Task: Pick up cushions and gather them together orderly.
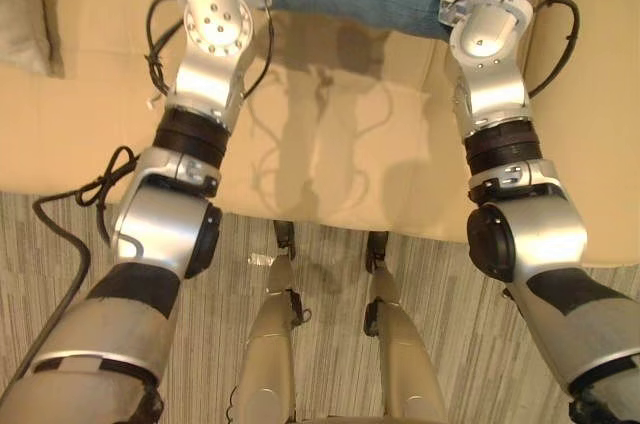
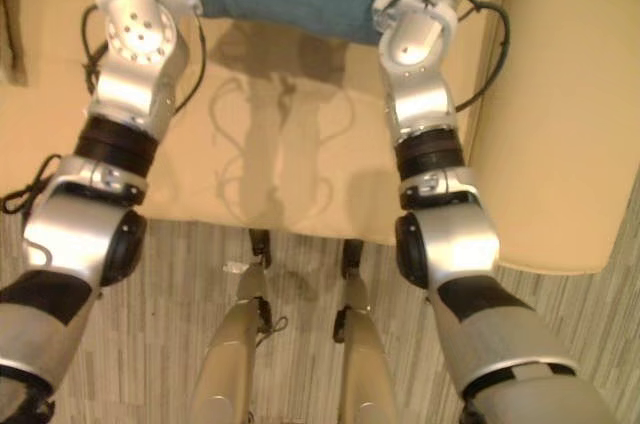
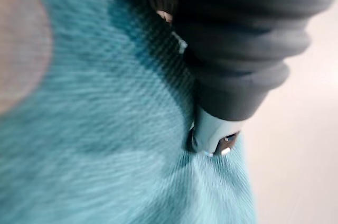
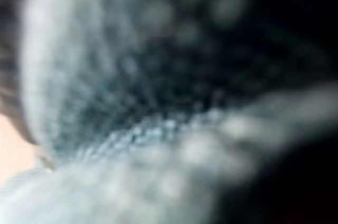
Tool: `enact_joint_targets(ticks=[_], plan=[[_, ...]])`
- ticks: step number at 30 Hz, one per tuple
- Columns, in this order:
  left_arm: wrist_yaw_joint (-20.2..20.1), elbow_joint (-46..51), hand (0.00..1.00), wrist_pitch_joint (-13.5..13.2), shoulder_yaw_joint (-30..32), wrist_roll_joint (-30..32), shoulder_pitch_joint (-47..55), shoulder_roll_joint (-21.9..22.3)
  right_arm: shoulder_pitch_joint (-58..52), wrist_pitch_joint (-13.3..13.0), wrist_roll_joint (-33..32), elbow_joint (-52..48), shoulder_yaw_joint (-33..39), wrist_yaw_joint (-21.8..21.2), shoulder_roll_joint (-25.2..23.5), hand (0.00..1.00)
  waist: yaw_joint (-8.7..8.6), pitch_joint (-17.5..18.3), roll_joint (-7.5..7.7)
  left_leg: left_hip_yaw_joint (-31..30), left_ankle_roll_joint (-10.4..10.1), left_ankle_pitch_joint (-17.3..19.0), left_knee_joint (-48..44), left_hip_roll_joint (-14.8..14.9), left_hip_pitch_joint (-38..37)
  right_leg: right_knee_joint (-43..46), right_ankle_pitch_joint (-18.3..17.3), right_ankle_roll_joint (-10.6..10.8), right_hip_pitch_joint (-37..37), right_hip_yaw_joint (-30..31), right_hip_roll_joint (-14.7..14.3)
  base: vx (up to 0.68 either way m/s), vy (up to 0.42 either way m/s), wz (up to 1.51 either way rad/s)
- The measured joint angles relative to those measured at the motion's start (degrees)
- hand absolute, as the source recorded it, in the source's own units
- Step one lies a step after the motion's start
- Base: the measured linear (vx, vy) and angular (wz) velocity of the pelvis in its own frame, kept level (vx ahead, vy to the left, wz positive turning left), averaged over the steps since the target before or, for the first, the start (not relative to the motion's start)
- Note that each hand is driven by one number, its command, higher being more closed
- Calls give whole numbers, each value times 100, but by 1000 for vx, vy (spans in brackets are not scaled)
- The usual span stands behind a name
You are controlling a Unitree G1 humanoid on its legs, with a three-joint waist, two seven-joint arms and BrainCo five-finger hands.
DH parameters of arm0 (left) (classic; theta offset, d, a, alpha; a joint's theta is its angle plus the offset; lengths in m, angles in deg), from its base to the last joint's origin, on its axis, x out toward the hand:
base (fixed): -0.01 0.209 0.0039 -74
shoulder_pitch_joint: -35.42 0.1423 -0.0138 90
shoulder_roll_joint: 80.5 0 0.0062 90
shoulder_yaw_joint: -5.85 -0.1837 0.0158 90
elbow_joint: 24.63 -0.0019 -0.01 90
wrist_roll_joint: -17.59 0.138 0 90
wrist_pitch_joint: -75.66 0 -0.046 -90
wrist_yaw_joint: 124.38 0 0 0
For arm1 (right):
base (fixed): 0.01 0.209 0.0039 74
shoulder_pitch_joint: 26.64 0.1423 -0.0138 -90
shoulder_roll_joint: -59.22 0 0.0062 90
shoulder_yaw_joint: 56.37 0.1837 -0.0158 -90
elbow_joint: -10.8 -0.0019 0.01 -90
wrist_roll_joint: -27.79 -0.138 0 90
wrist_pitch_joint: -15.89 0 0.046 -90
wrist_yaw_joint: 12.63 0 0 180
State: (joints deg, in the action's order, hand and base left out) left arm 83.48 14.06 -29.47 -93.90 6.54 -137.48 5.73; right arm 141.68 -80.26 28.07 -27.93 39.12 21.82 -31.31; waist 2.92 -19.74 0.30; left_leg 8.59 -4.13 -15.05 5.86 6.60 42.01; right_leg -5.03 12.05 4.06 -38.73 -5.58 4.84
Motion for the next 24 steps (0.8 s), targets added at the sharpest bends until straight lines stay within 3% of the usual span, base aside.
enact_joint_targets(ticks=[5, 15, 20, 24], plan=[[-377, -832, 0, 350, 159, -48, 155, 268, -35, 112, -614, 508, -342, -403, 83, 0, 0, -14, 0, 26, -3, 3, 0, 41, 173, 2, 1, 2, -161, -22, -33, 40, 87, -2], [-580, -776, 0, 244, 196, -152, 790, 537, -481, 99, -930, 523, -799, -646, 81, 0, 30, -14, 0, 67, -37, -16, 1, 185, 11, 363, -90, -11, -192, -21, -143, -9, 72, -4], [-713, -385, 0, 262, 494, -313, 1106, 394, -1075, 28, -971, -542, -519, -684, 111, 0, 25, -14, 1, 59, -79, -46, 2, 198, -161, 575, -260, -88, -96, -59, -141, -50, 44, 4], [-803, 302, 0, 186, 972, -728, 1746, 107, -2071, -88, -1169, -1721, 110, -804, 462, 0, 19, -1, 17, 53, -94, -24, 3, 201, -545, 589, -311, -91, 302, -82, -146, -34, 12, 5]])
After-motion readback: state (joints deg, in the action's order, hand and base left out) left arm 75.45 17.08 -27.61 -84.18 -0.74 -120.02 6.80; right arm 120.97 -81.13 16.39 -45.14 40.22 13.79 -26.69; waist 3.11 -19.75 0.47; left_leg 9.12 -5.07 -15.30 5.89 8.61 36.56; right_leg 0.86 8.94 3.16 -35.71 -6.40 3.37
